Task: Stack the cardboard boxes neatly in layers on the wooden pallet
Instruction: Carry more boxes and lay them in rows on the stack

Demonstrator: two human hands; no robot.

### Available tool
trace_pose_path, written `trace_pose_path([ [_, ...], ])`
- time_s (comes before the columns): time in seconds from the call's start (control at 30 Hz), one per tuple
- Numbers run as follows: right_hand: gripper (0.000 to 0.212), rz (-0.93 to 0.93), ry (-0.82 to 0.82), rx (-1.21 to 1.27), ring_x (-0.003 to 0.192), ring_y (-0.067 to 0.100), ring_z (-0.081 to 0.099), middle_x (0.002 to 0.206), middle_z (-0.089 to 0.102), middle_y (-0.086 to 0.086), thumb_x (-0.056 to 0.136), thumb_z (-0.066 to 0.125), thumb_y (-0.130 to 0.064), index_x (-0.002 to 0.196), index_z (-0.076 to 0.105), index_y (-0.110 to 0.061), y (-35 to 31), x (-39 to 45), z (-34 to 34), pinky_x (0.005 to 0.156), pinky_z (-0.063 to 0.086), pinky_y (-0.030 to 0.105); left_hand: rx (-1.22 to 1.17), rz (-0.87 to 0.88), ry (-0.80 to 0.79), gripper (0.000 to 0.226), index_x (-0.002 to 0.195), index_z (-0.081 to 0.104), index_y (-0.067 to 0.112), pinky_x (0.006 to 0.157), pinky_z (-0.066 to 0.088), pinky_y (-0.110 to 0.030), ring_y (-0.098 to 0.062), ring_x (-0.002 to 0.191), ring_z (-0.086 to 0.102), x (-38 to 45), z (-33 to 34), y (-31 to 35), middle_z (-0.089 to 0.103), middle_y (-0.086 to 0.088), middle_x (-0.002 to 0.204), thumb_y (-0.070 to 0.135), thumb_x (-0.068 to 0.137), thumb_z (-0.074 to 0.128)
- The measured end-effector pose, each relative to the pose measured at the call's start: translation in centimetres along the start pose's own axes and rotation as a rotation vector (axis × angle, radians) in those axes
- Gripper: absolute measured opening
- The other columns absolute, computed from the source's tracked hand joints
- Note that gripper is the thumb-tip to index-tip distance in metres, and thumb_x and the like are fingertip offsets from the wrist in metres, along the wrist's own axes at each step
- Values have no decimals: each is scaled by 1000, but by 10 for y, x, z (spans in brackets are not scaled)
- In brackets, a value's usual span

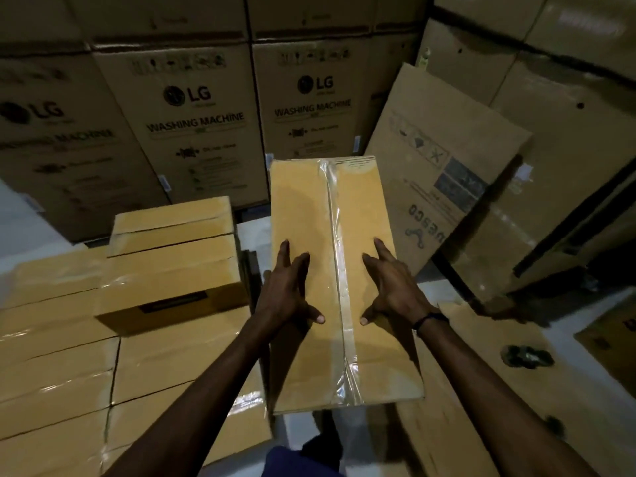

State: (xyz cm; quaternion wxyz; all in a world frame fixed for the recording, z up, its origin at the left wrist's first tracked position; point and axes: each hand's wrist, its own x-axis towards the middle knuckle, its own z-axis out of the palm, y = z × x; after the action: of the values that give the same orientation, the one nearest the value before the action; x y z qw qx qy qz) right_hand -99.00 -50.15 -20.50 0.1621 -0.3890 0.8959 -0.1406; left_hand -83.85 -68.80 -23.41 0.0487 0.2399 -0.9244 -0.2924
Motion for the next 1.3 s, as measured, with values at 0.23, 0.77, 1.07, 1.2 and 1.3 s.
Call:
trace_pose_path([
  [0.23, 152, -187, -61, -43, 155, 31, 17, 172, -6, 3, 34, 103, -49, 161, 28, -12, -15, 129, -29, 123, 26, 56, -27, -181, 107, 143, 162, 23, 28, 118, 32, -61, -46, 152, 13, 80, -24, -27, -19, 0, 170, 51, 44, 101],
  [0.77, 152, -780, -378, -98, 157, 28, 12, 172, -4, 2, 33, 103, -50, 161, 29, -14, -137, 356, 8, 125, 17, 47, -75, -726, 455, 152, 161, 24, 27, 113, 39, -62, -47, 148, 27, 121, -56, -127, -17, -2, 171, 66, 33, 96],
  [1.07, 152, -1218, -667, -237, 156, 32, 12, 172, -7, -4, 31, 103, -47, 161, 28, -19, -234, 407, 54, 124, 25, 45, -165, -1206, 763, 152, 159, 26, 34, 110, 40, -65, -52, 142, 34, 94, -28, -124, -20, 8, 169, 71, 28, 94],
  [1.2, 153, -1389, -776, -303, 156, 34, 10, 172, -7, -3, 31, 103, -48, 161, 28, -19, -267, 396, 95, 124, 26, 49, -210, -1407, 845, 153, 159, 26, 34, 111, 39, -65, -53, 144, 32, 72, -4, -123, -18, 8, 170, 75, 26, 92],
  [1.3, 150, -1458, -861, -334, 157, 32, 7, 172, -5, 0, 34, 104, -45, 161, 28, -18, -289, 383, 130, 125, 23, 51, -260, -1526, 886, 152, 159, 29, 33, 108, 43, -64, -52, 145, 29, 57, 12, -131, -13, 5, 171, 72, 28, 94],
])
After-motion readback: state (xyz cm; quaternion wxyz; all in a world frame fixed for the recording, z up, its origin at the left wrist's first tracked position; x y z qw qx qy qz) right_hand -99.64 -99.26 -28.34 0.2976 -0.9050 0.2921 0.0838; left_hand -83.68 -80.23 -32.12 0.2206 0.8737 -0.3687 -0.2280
